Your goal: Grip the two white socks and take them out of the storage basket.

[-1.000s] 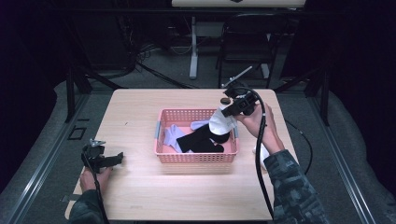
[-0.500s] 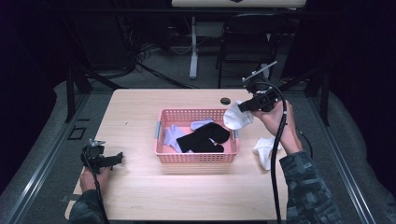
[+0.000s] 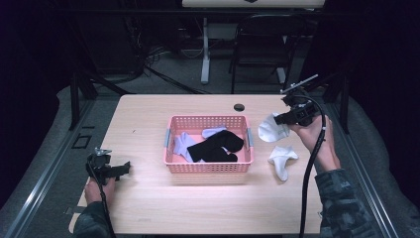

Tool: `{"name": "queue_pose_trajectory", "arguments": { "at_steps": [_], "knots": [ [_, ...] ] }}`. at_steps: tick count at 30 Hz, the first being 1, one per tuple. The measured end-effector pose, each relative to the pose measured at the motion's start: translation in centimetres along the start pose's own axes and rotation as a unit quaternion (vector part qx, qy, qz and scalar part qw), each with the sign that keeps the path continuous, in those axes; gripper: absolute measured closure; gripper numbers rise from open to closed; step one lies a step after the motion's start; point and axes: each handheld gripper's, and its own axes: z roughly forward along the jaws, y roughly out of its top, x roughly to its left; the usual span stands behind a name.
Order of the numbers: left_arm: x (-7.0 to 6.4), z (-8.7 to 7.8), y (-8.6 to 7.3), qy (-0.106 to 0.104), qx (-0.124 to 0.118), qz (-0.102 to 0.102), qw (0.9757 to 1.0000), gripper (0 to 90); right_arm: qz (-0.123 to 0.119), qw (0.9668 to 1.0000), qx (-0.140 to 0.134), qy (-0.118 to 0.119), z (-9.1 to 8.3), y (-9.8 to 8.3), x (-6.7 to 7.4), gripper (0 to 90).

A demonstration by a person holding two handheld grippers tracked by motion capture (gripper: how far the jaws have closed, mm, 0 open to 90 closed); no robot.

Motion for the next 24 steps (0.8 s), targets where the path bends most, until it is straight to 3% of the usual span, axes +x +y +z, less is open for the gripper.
{"name": "queue_pose_trajectory", "arguments": {
  "at_steps": [18, 24],
  "knots": [
    [0.0, 0.0, 0.0, 0.0, 0.0, -0.002, 1.0, 0.5, 0.034, 0.9986, 0.024, -0.032, 1.5, -3.9, -2.7, 86.6],
    [0.0, 0.0, 0.0, 0.0, 0.0, -0.002, 1.0, 0.5, 0.05, 0.9972, 0.043, -0.035, 3.3, -5.7, -3.5, 86.5]
  ]
}}
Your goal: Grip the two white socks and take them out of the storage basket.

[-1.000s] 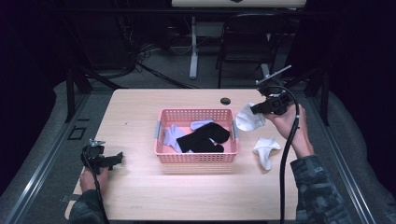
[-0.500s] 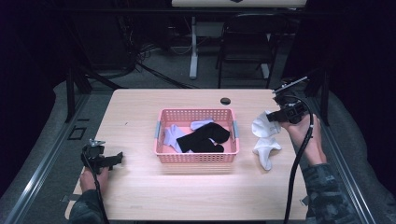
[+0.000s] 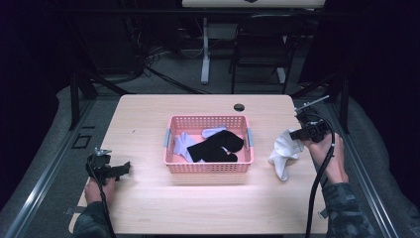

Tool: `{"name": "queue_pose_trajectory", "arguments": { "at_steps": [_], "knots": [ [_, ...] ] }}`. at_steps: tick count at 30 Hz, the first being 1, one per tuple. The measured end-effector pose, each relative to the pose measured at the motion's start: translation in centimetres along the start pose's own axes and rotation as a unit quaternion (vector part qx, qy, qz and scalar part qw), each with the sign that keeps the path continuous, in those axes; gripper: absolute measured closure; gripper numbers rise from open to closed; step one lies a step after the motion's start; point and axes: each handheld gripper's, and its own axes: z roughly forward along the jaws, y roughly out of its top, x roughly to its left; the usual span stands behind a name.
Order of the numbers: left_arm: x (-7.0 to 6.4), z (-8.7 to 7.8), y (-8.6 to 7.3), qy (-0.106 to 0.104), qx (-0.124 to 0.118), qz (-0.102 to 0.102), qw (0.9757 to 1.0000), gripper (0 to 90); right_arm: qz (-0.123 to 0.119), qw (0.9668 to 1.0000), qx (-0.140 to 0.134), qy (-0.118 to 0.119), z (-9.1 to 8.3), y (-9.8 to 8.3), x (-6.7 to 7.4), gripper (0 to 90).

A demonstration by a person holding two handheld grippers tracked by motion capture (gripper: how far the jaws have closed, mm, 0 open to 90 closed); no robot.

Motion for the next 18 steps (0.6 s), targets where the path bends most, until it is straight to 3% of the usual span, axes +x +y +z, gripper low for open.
{"name": "queue_pose_trajectory", "arguments": {
  "at_steps": [6, 14, 18],
  "knots": [
    [0.0, 0.0, 0.0, 0.0, 0.0, 0.0, 1.0, 0.5, 0.01, 0.9994, 0.034, -0.004, 3.5, -1.8, -0.6, 86.4],
    [0.0, 0.0, 0.0, 0.0, 0.0, 0.0, 1.0, 0.5, 0.05, 0.9975, 0.051, 0.003, 8.3, -4.0, -1.8, 86.0],
    [0.0, 0.0, 0.0, 0.0, 0.0, 0.0, 1.0, 0.5, 0.051, 0.9969, 0.06, 0.007, 9.4, -4.5, -2.0, 85.7]
  ]
}}
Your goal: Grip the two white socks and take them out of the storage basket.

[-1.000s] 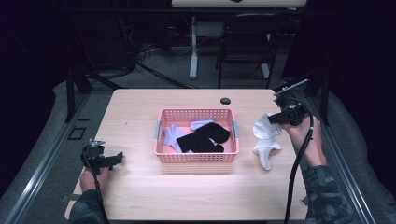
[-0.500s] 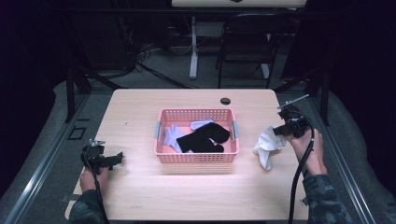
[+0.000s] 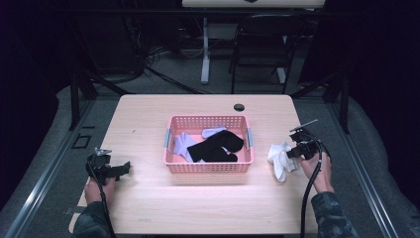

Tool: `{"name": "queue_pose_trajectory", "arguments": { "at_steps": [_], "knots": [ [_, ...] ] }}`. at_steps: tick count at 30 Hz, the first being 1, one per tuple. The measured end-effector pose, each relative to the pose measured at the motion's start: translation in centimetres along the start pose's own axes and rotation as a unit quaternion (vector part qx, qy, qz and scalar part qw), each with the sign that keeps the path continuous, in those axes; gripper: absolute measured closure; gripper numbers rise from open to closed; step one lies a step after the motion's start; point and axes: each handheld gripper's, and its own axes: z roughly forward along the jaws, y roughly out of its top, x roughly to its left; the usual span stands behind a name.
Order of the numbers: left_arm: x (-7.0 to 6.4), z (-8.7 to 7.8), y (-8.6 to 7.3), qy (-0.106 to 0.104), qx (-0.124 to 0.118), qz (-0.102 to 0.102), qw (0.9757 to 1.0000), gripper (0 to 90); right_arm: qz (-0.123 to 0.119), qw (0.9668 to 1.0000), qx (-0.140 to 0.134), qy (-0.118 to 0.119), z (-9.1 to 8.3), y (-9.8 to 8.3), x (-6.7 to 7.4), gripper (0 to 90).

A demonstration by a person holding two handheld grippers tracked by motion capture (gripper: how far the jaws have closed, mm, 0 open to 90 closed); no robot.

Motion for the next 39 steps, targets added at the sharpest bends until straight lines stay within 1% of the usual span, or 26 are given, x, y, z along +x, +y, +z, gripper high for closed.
{"name": "queue_pose_trajectory", "arguments": {
  "at_steps": [3, 4, 5, 7, 9, 10, 11, 12, 15, 17, 18, 20, 21, 22, 23, 27, 29, 31, 33, 34, 35, 36, 39],
  "knots": [
    [0.0, 0.0, 0.0, 0.0, 0.0, 0.0, 1.0, 0.5, 0.003, 1.0, 0.003, 0.007, 0.5, 0.0, -0.1, 85.3],
    [0.0, 0.0, 0.0, 0.0, 0.0, 0.0, 1.0, 0.5, 0.012, 0.9999, -0.005, 0.005, 0.6, -0.1, 0.0, 85.0],
    [0.0, 0.0, 0.0, 0.0, 0.0, 0.0, 1.0, 0.5, 0.007, 0.9999, 0.0, 0.009, 0.6, 0.0, -0.1, 84.6],
    [0.0, 0.0, 0.0, 0.0, 0.0, 0.0, 1.0, 0.5, 0.005, 0.9999, 0.003, 0.01, 0.7, 0.1, -0.1, 81.5],
    [0.0, 0.0, 0.0, 0.0, 0.0, 0.0, 1.0, 0.5, 0.008, 0.9999, 0.001, 0.01, 0.6, 0.1, -0.1, 75.7],
    [0.0, 0.0, 0.0, 0.0, 0.0, 0.0, 1.0, 0.5, 0.014, 0.9998, -0.007, 0.012, 0.6, 0.0, 0.0, 72.1],
    [0.0, 0.0, 0.0, 0.0, 0.0, 0.0, 1.0, 0.5, 0.01, 0.9999, -0.006, 0.012, 0.3, 0.0, -0.1, 68.7],
    [0.0, 0.0, 0.0, 0.0, 0.0, 0.0, 1.0, 0.5, 0.01, 0.9998, -0.012, 0.011, 0.0, -0.1, -0.1, 66.0],
    [0.0, 0.0, 0.0, 0.0, 0.0, 0.0, 1.0, 0.5, 0.01, 0.9992, -0.032, 0.02, -0.8, -0.4, -0.3, 56.8],
    [0.0, 0.0, 0.0, 0.0, 0.0, 0.0, 1.0, 0.5, 0.009, 0.9991, -0.036, 0.022, -1.2, -0.6, -0.2, 50.5],
    [0.0, 0.0, 0.0, 0.0, 0.0, 0.0, 1.0, 0.5, 0.013, 0.9985, -0.046, 0.028, -1.5, -0.7, -0.2, 46.6],
    [0.0, 0.0, 0.0, 0.0, 0.0, 0.0, 1.0, 0.5, 0.008, 0.9983, -0.05, 0.028, -2.2, -0.8, -0.1, 40.5],
    [0.0, 0.0, 0.0, 0.0, 0.0, 0.0, 1.0, 0.5, 0.01, 0.9976, -0.059, 0.036, -2.5, -0.9, 0.0, 36.6],
    [0.0, 0.0, 0.0, 0.0, 0.0, 0.0, 1.0, 0.5, 0.004, 0.9977, -0.057, 0.035, -2.9, -1.0, 0.1, 33.6],
    [0.0, 0.0, 0.0, 0.0, 0.0, 0.0, 1.0, 0.5, 0.006, 0.9973, -0.062, 0.04, -3.2, -1.0, 0.3, 29.7],
    [0.0, 0.0, 0.0, 0.0, 0.0, 0.0, 1.0, 0.5, -0.007, 0.9965, -0.071, 0.042, -4.4, -1.5, 1.0, 20.9],
    [0.0, 0.0, 0.0, 0.0, 0.0, 0.0, 1.0, 0.5, -0.011, 0.9957, -0.079, 0.048, -5.0, -1.8, 1.3, 14.1],
    [0.0, 0.0, 0.0, 0.0, 0.0, 0.0, 1.0, 0.5, -0.023, 0.9947, -0.086, 0.052, -5.6, -2.1, 1.5, 11.1],
    [0.0, 0.0, 0.0, 0.0, 0.0, 0.0, 1.0, 0.5, -0.029, 0.994, -0.092, 0.053, -6.1, -2.5, 1.8, 5.5],
    [0.0, 0.0, 0.0, 0.0, 0.0, 0.001, 1.0, 0.5, -0.035, 0.9941, -0.089, 0.051, -6.4, -2.7, 1.9, 3.8],
    [0.0, 0.0, 0.0, 0.0, 0.0, 0.0, 1.0, 0.5, -0.037, 0.9934, -0.094, 0.054, -6.7, -3.0, 2.1, 2.4],
    [0.0, 0.0, 0.0, 0.0, 0.0, 0.0, 1.0, 0.5, -0.042, 0.9933, -0.092, 0.055, -7.0, -3.3, 2.2, 1.2],
    [0.0, 0.0, 0.0, 0.0, 0.0, 0.0, 1.0, 0.5, -0.048, 0.9924, -0.098, 0.057, -7.6, -4.3, 2.4, 0.0]
  ]
}}
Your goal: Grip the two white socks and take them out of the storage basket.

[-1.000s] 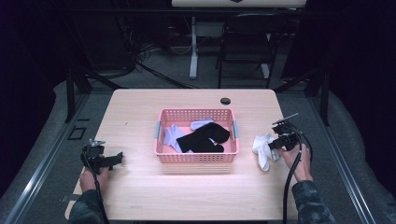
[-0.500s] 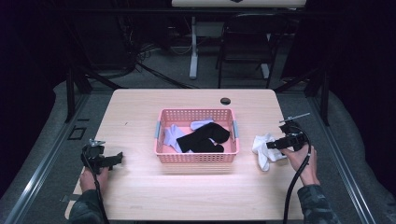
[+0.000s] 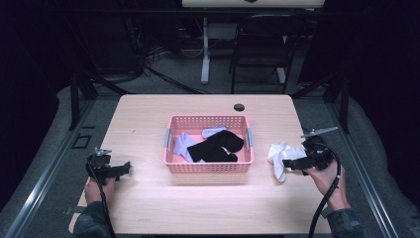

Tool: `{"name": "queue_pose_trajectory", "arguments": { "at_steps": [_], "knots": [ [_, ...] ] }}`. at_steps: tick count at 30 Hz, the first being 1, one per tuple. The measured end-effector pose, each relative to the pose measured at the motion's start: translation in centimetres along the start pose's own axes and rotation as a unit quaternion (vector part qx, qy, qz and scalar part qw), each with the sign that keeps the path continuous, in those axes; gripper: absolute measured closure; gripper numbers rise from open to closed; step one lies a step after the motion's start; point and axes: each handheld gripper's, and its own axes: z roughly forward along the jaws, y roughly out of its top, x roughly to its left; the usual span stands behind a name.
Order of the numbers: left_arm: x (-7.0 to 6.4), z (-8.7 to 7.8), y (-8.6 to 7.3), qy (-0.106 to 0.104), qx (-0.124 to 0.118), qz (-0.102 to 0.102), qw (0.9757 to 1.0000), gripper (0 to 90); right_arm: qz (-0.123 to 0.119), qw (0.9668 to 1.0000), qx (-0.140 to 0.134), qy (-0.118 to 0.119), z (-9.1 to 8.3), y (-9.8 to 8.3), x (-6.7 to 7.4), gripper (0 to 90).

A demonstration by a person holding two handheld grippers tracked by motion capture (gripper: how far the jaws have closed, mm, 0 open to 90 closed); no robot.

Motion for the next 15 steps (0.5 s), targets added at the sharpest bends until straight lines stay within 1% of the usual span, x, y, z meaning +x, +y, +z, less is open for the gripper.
{"name": "queue_pose_trajectory", "arguments": {
  "at_steps": [2, 3, 5, 7, 8, 10, 13, 14, 15],
  "knots": [
    [0.0, 0.0, 0.0, 0.0, 0.0, 0.0, 1.0, 0.5, -0.002, 1.0, 0.0, -0.003, -0.3, -0.7, 0.1, 0.0],
    [0.0, 0.0, 0.0, 0.0, 0.0, 0.0, 1.0, 0.5, -0.001, 1.0, -0.001, -0.009, -0.5, -1.0, 0.1, 0.0],
    [0.0, 0.0, 0.0, 0.0, 0.0, 0.0, 1.0, 0.5, 0.001, 1.0, 0.001, -0.009, -0.6, -1.8, 0.1, 0.0],
    [0.0, 0.0, 0.0, 0.0, 0.0, 0.0, 1.0, 0.5, 0.005, 0.9999, 0.001, -0.013, -0.8, -2.8, 0.0, 0.0],
    [0.0, 0.0, 0.0, 0.0, 0.0, 0.0, 1.0, 0.5, 0.007, 0.9999, 0.001, -0.013, -0.8, -3.2, 0.1, 0.0],
    [0.0, 0.0, 0.0, 0.0, 0.0, 0.0, 1.0, 0.5, 0.006, 0.9997, 0.001, -0.025, -0.8, -4.2, 0.1, 0.0],
    [0.0, 0.0, 0.0, 0.0, 0.0, 0.0, 1.0, 0.5, 0.015, 0.9996, 0.002, -0.024, -0.7, -5.4, 0.1, 0.0],
    [0.0, 0.0, 0.0, 0.0, 0.0, 0.0, 1.0, 0.5, 0.011, 0.9996, 0.007, -0.027, -0.5, -5.8, 0.1, 0.0],
    [0.0, 0.0, 0.0, 0.0, 0.0, 0.0, 1.0, 0.5, 0.013, 0.9995, 0.009, -0.028, -0.3, -6.2, 0.1, 0.0]
  ]
}}
